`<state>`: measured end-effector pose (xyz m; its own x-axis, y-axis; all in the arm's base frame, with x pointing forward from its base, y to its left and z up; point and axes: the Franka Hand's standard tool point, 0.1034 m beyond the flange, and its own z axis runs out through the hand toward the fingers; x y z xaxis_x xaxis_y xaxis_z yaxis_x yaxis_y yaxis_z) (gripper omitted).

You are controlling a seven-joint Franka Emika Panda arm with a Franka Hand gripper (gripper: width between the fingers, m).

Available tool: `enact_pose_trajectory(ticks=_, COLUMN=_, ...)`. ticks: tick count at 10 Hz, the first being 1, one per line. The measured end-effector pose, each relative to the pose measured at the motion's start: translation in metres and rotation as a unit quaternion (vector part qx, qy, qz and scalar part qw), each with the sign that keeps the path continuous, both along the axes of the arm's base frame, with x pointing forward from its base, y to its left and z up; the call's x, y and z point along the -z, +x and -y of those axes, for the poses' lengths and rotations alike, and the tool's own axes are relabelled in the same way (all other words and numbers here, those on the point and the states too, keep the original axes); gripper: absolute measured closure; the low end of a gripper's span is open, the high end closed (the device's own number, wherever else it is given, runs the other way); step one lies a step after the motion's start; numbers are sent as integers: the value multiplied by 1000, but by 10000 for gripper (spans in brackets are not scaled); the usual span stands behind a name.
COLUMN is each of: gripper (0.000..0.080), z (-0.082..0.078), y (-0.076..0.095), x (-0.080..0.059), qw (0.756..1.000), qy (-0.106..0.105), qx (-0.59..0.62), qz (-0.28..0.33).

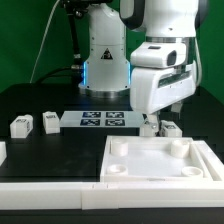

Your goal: Assemble one leg

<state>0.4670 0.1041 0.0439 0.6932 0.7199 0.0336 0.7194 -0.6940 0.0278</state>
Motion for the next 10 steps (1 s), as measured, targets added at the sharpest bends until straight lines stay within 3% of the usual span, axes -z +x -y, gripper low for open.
enact_pose_trajectory(ticks=2, gripper=151, z=-11, y=-7, x=3, qw=994, qy=9, qx=109, qz=-7)
enact_pose_trajectory(ticks=4, gripper=151, z=-19, y=-12, x=4, qw=973, qy=20, qx=229, qz=-15)
enact_pose_trajectory(ticks=6, gripper=151, z=-20, y=-12, x=4, qw=968, qy=21, qx=248, qz=-17)
enact_pose_trajectory(ticks=9, gripper=151, z=-20, y=-14, x=5, qw=969, qy=14, qx=246, qz=-30)
enact_pose_trajectory(ticks=10, gripper=151, z=-19, y=-23, x=5, qw=964, qy=-15, qx=253, qz=-77)
